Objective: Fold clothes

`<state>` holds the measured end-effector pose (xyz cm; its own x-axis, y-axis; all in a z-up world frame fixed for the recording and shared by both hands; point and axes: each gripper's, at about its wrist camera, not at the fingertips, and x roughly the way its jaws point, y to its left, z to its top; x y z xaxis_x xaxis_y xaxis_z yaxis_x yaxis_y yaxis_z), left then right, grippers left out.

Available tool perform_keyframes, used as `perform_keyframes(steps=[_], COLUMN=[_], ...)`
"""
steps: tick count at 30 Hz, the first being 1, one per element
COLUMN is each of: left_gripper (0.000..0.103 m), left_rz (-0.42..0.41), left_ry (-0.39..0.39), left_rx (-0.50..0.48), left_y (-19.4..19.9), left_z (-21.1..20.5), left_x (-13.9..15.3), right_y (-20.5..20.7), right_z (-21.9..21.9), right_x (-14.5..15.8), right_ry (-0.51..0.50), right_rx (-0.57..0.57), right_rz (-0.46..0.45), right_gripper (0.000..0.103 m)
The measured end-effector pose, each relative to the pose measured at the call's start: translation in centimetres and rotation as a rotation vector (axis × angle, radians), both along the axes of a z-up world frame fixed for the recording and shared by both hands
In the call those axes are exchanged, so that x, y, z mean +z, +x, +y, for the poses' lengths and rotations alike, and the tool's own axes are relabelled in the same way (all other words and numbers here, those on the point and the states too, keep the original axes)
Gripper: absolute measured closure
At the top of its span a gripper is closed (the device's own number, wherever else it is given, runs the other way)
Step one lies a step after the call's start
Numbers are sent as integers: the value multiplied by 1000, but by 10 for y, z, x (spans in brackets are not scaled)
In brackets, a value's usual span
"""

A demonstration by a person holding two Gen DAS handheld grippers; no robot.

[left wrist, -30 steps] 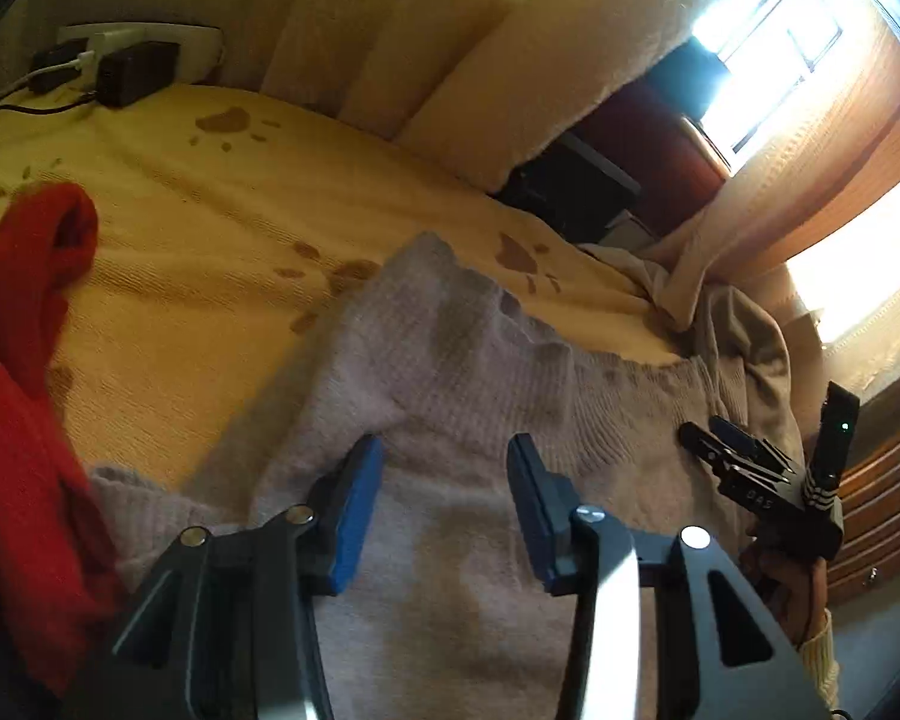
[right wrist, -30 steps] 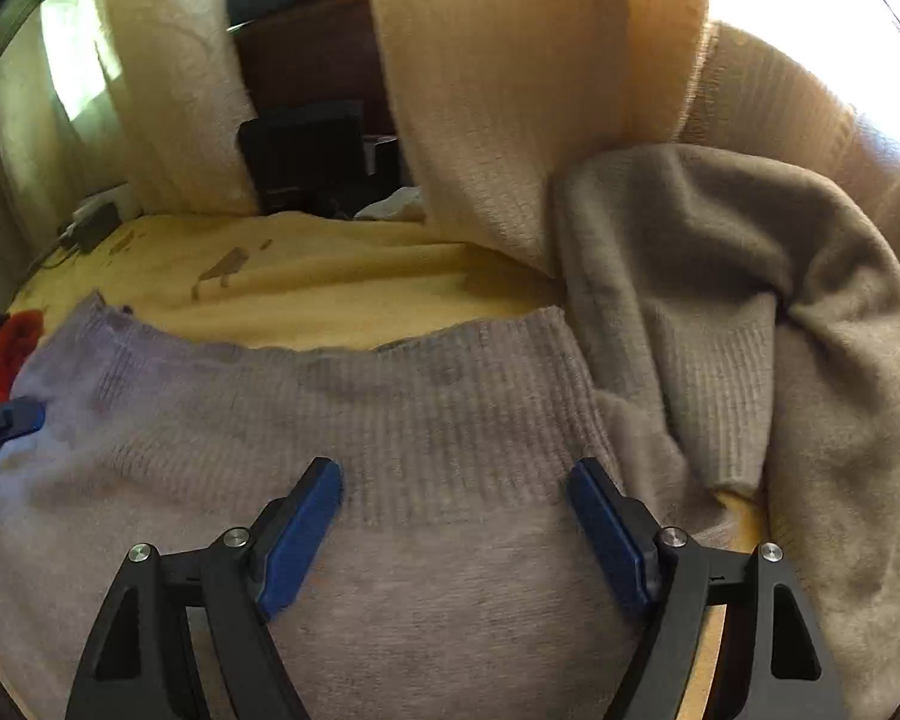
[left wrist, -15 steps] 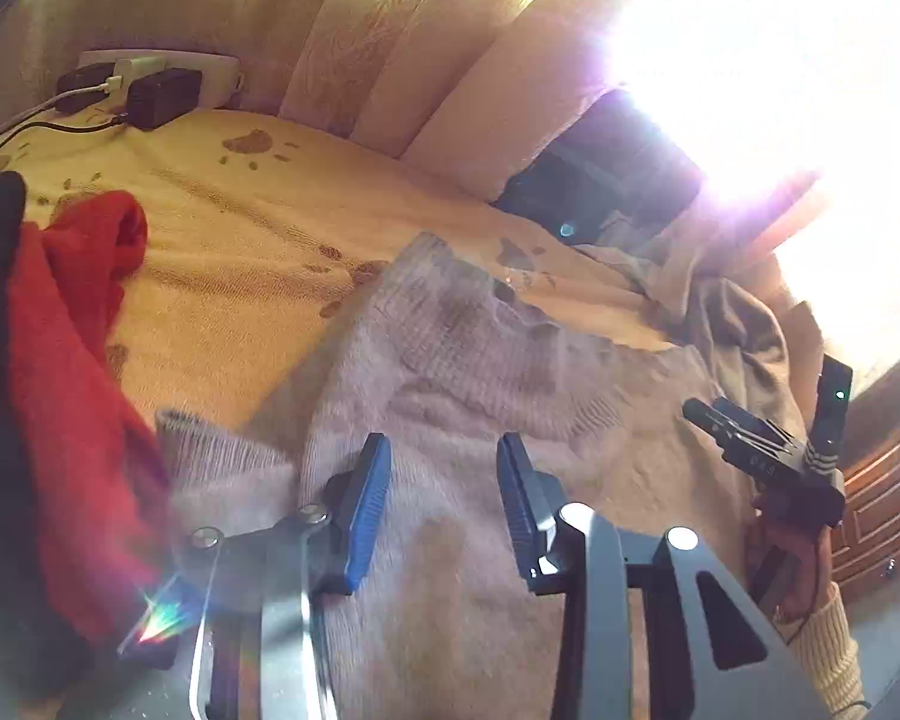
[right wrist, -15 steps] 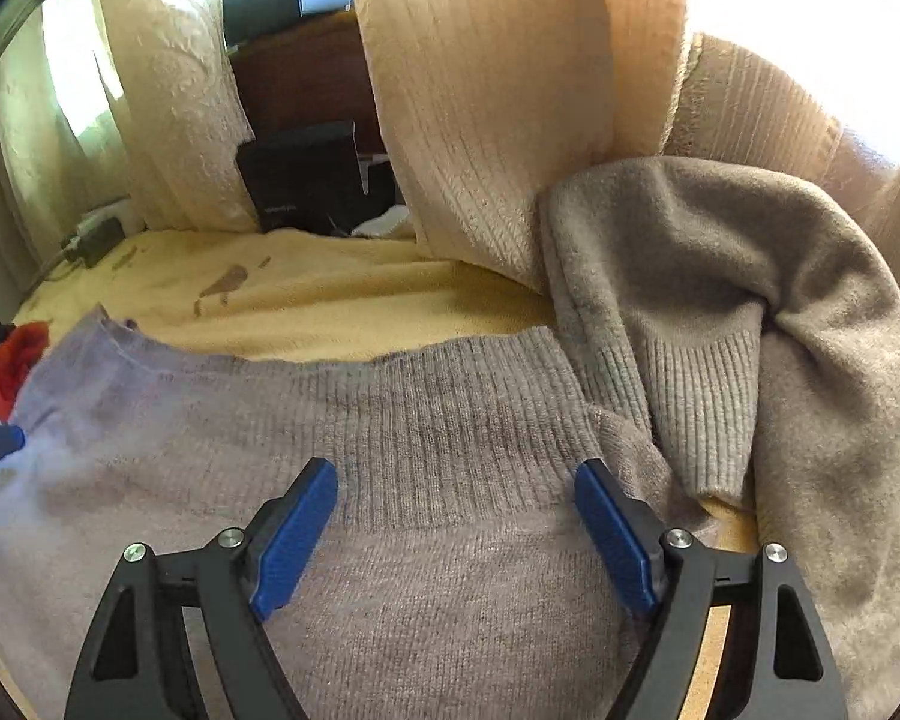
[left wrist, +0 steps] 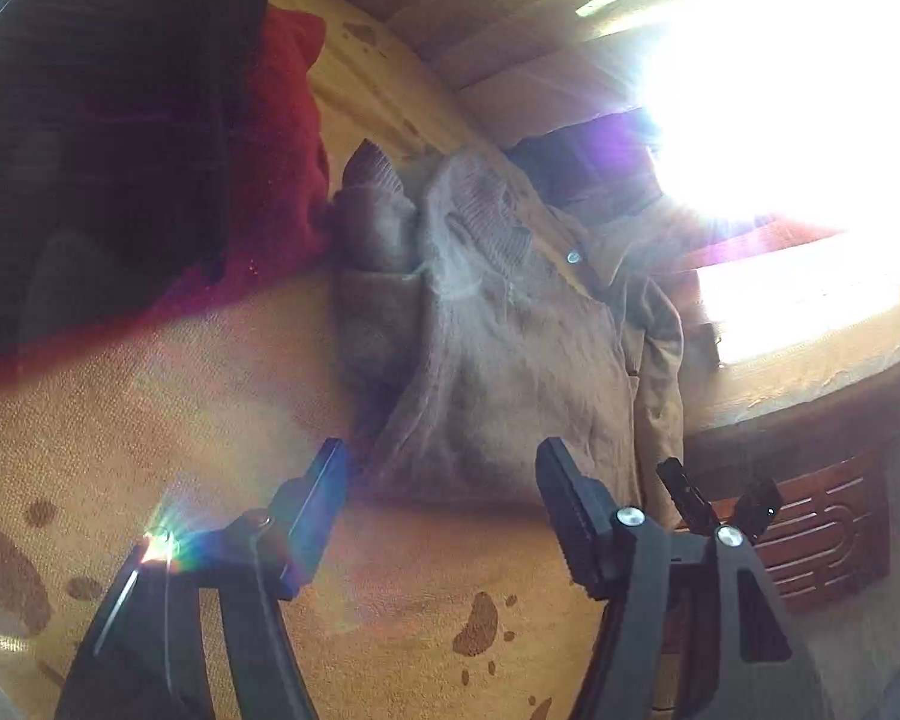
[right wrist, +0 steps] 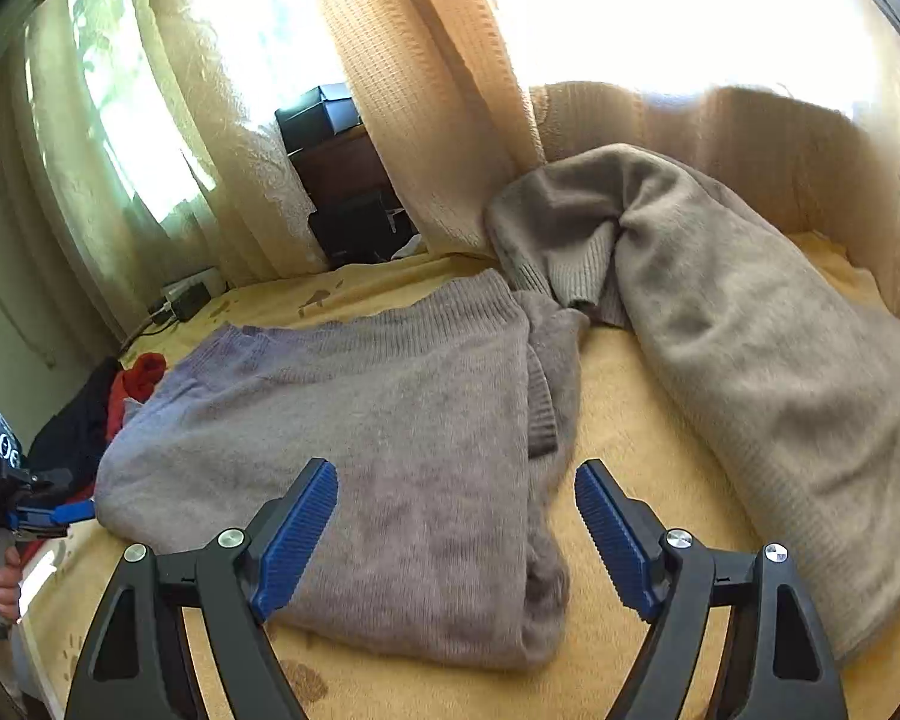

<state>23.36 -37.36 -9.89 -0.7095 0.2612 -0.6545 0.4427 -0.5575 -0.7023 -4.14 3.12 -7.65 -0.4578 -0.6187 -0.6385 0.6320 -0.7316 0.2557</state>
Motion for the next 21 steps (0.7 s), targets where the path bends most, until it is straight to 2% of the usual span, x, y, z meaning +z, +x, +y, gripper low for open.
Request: perform_keyframes(steps=[2,3,5,6,9,15,21], left_gripper=[32,31,24,24,24,23,20], left_rz=[-17,-16,-7,-7,-35,-29,34], left_ry=[-50,-51,-18,10,4,-139,-182], left_rx=[43,56,70,73,84,95,130], left_y=[-5,-10,-21,-27,-45,-61,-57], left_z=[-3,-6,-12,-15,-17,-5,5], left_x=[1,1,-1,-3,-7,-2,-3], right_y=[6,8,9,9,6,-4,-10], right_z=[14,21,29,33,41,52,61], right_x=[-2,-4,-7,-9,-17,-31,-37], right_ry=[-27,-38,-62,-74,-114,-152,-181], right_rx=[-32,-49,-74,-85,-104,-133,-166], right_rz=[-1,0,-8,-12,-38,-97,-140], right_gripper=[19,19,19,19,19,19,19])
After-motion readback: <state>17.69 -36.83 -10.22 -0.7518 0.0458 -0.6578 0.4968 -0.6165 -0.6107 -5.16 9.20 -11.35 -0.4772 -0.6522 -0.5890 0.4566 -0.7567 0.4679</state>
